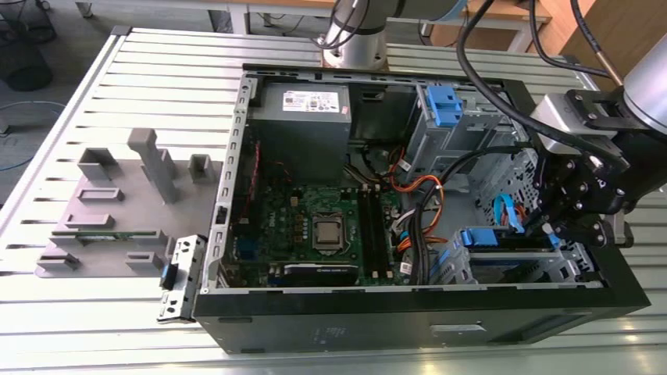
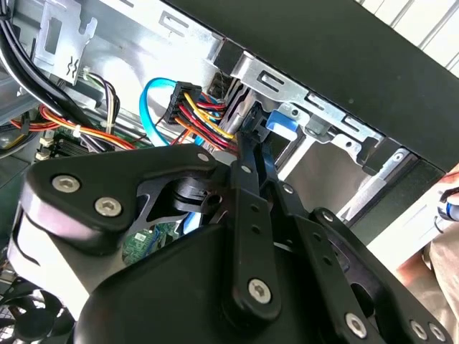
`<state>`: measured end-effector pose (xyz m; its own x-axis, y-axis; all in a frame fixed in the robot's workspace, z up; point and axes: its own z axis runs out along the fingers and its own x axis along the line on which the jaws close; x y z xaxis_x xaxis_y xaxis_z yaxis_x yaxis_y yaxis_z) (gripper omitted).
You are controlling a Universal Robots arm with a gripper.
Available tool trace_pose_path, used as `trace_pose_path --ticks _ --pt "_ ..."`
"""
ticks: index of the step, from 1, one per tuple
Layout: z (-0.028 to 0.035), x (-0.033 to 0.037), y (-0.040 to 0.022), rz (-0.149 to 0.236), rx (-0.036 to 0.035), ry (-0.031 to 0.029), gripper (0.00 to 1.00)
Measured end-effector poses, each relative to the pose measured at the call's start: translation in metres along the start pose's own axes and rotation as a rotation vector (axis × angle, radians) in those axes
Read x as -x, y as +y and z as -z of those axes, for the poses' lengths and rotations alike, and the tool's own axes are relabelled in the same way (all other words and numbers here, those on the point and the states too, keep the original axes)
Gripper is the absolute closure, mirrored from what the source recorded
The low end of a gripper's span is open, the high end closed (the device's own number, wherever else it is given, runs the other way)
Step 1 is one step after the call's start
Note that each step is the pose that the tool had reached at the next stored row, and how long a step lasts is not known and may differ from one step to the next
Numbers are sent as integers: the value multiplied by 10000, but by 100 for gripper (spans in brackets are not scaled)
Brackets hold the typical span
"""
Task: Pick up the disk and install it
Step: 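Insert the second disk wire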
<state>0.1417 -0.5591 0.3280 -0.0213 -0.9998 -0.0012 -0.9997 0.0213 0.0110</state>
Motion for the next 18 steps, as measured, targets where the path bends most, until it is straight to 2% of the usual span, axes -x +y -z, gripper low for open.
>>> trace_pose_path --ticks 7,8,11,13,18 --pt "-5 0 0 0 1 -9 82" --pt "-4 0 0 0 0 -6 76" --pt "6 0 0 0 0 2 76" --pt "27 0 1 0 0 -1 76" --pt "145 1 2 0 0 -1 76"
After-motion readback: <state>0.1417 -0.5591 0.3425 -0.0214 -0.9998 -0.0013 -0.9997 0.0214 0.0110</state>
